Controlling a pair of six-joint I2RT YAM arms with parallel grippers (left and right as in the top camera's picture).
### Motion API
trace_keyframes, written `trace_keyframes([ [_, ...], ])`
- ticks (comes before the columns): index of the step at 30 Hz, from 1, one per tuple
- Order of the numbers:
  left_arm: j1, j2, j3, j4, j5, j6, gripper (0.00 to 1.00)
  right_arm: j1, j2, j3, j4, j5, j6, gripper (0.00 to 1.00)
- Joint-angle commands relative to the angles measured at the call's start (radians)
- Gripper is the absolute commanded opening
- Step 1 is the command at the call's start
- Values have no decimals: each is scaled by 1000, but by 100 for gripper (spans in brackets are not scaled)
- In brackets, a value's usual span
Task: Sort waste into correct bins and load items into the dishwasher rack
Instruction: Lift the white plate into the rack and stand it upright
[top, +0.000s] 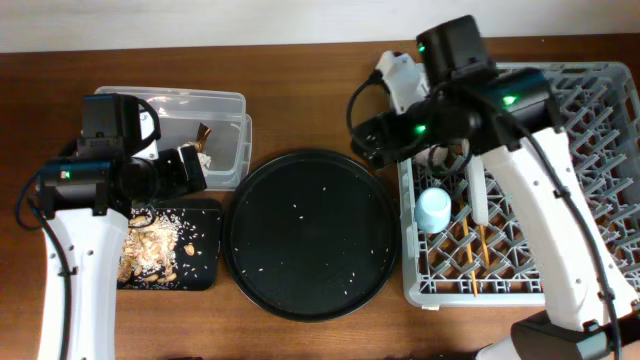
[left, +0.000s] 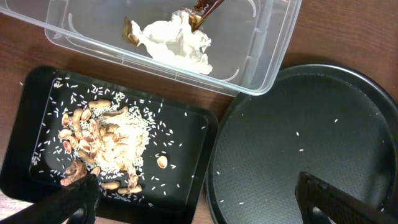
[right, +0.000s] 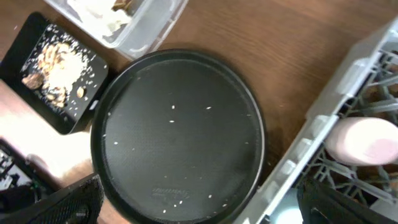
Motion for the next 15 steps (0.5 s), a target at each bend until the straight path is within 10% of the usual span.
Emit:
trace_keyframes([
  [1,2,-2,4,2,4,8,99,18,6,10,3,22,10,98],
  [15,2,-2,4,2,4,8,99,17,-100,10,3,23,10,98],
])
